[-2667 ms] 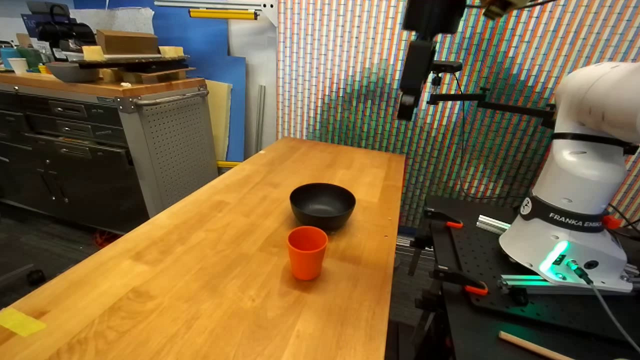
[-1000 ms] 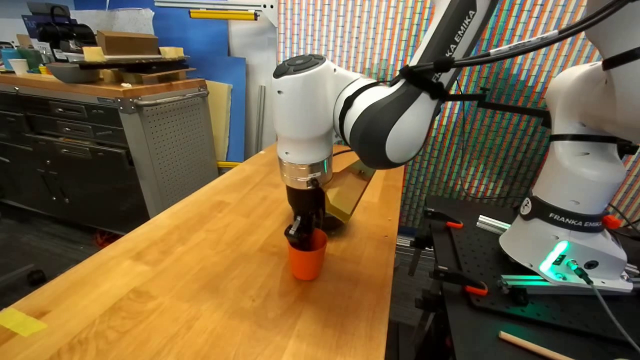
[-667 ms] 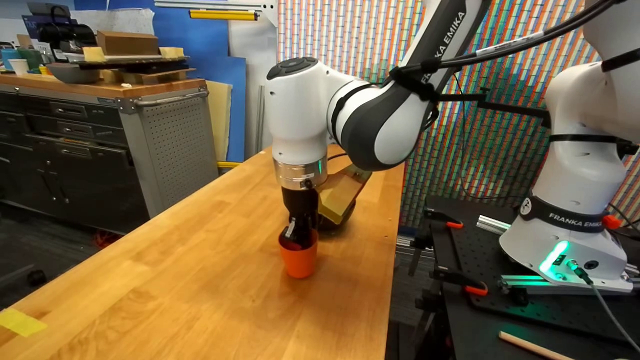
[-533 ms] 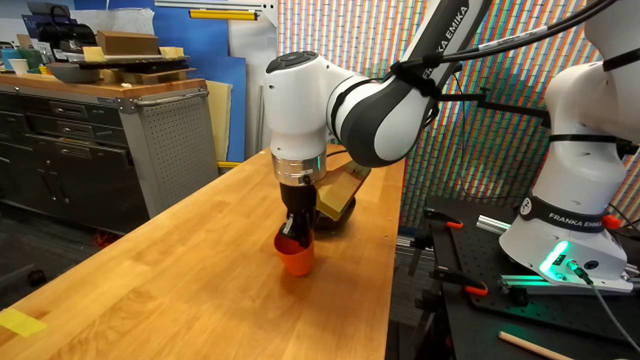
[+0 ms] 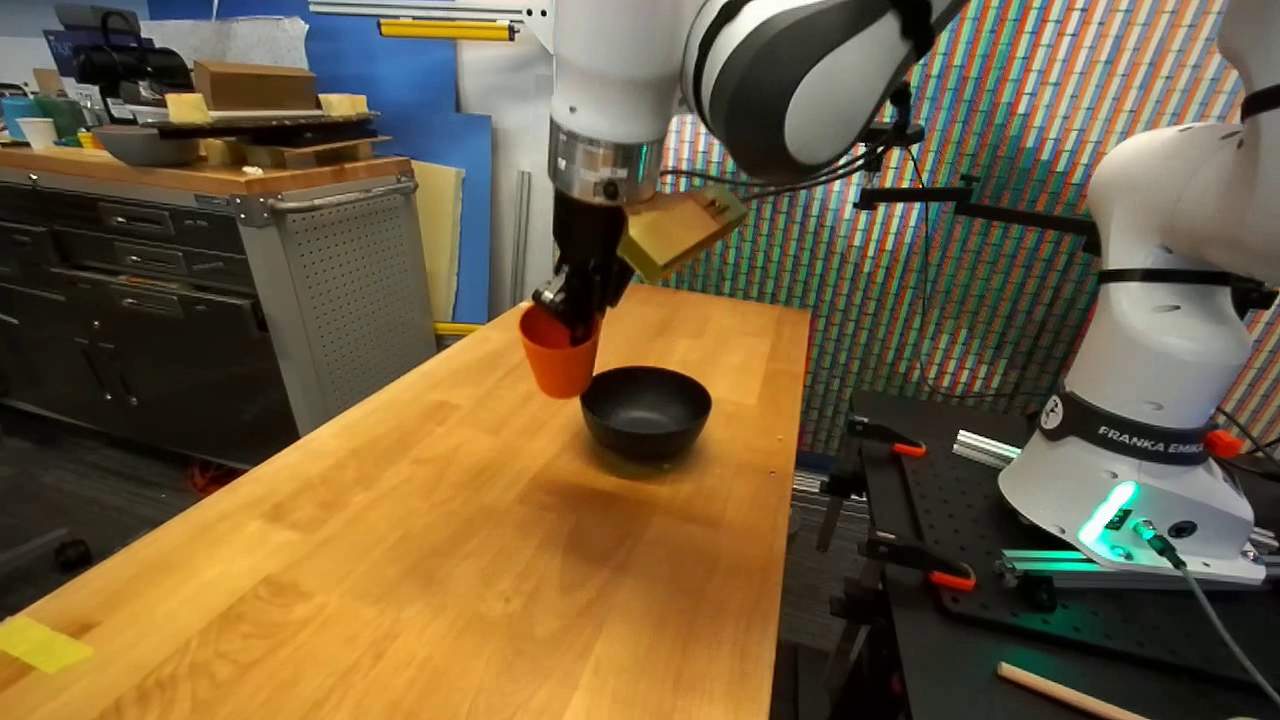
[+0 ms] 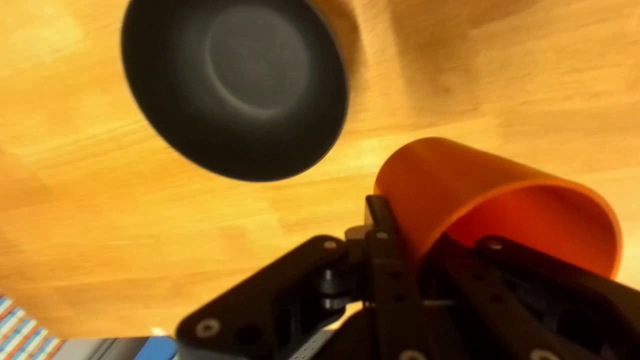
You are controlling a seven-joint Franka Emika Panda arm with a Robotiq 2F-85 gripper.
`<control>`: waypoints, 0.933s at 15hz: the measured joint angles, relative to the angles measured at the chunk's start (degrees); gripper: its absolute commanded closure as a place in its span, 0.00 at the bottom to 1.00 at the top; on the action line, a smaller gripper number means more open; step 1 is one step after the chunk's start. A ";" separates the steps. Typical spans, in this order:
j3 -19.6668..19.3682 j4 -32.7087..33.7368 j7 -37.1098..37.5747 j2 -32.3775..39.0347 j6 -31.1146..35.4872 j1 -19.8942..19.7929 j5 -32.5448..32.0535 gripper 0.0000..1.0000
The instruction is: Pick up the orange cup from the table and put it in the black bowl.
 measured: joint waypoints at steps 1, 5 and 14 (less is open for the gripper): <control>-0.24 -0.62 1.83 -2.44 -1.65 -0.95 -1.02 0.99; -0.30 -4.24 4.91 -7.71 -6.17 -7.11 0.21 0.99; -0.36 -7.90 -0.64 0.91 -1.71 -12.76 14.55 0.99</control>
